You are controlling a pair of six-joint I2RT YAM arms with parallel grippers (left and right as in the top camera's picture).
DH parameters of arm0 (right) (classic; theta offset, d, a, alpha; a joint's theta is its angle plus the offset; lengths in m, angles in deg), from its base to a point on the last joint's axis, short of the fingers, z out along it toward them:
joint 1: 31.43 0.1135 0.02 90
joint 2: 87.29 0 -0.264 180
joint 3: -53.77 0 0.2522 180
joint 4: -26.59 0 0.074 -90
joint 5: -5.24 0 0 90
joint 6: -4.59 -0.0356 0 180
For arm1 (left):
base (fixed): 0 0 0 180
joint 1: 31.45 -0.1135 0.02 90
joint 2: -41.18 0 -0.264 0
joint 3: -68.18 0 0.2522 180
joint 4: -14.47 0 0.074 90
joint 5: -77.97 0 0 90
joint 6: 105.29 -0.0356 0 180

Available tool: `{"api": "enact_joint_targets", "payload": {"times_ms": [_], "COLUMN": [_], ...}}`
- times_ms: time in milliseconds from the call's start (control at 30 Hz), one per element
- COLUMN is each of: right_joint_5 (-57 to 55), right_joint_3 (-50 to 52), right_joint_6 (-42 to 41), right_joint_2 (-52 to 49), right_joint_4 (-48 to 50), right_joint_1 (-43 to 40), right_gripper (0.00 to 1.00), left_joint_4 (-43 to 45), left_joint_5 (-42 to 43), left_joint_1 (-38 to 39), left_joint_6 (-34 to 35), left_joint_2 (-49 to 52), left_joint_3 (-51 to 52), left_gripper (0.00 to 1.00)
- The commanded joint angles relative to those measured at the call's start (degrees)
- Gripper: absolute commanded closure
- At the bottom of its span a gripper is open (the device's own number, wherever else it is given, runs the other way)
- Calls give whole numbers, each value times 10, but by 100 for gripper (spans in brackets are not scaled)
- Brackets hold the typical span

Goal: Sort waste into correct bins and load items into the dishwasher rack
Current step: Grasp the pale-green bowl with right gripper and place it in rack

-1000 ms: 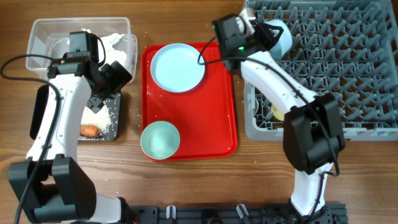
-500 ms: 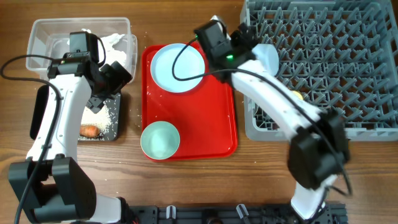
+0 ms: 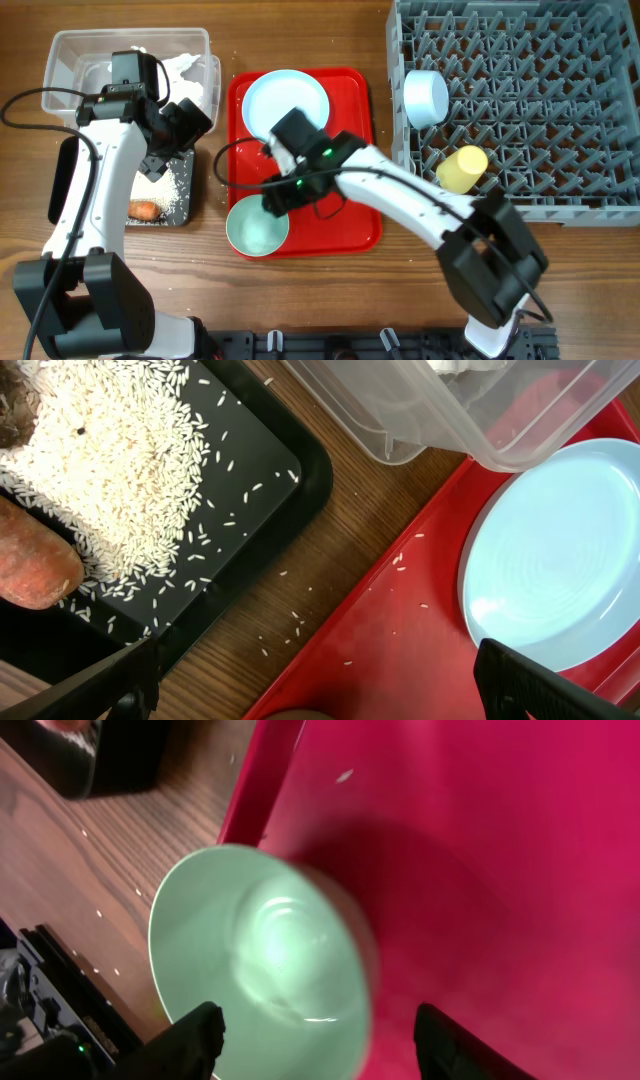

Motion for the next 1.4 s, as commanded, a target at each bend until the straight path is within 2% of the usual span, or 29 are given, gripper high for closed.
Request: {"api": "enact_joint_targets", "payload": {"times_ms": [0,100,167,300,567,867,1367], "right_joint_5": [4,5,7,7,15,-162,-351], "right_joint_3": [2,2,2,2,-6,-7,-12], "right_joint_6": [-64,-88,-90,-103,-103,-57,-15], "right_joint_2": [-29,-44,-52,-53,-40,80,247], "right_joint_4": [0,-2,-2,-3,-7,-103,-128], "right_joint_1": [14,8,8,4,-26,-105,-186], "right_gripper": [45,62,67,96,95,96,96], "left_joint_4": [0,0,0,0,0,0,0], "left_joint_5": [-8,-8,-8,-8,-8,-8,-8], "left_joint_1": [-1,-1,-1,-1,-1,-1,-1], "left_joint_6": [3,3,3,3,3,3,3], "left_joint_2": [-13,-13,-13,-13,-13,-13,-13], "left_joint_3": [-6,-6,-6,-6,-6,-6,-6], "left_gripper": [0,0,0,0,0,0,0]}}
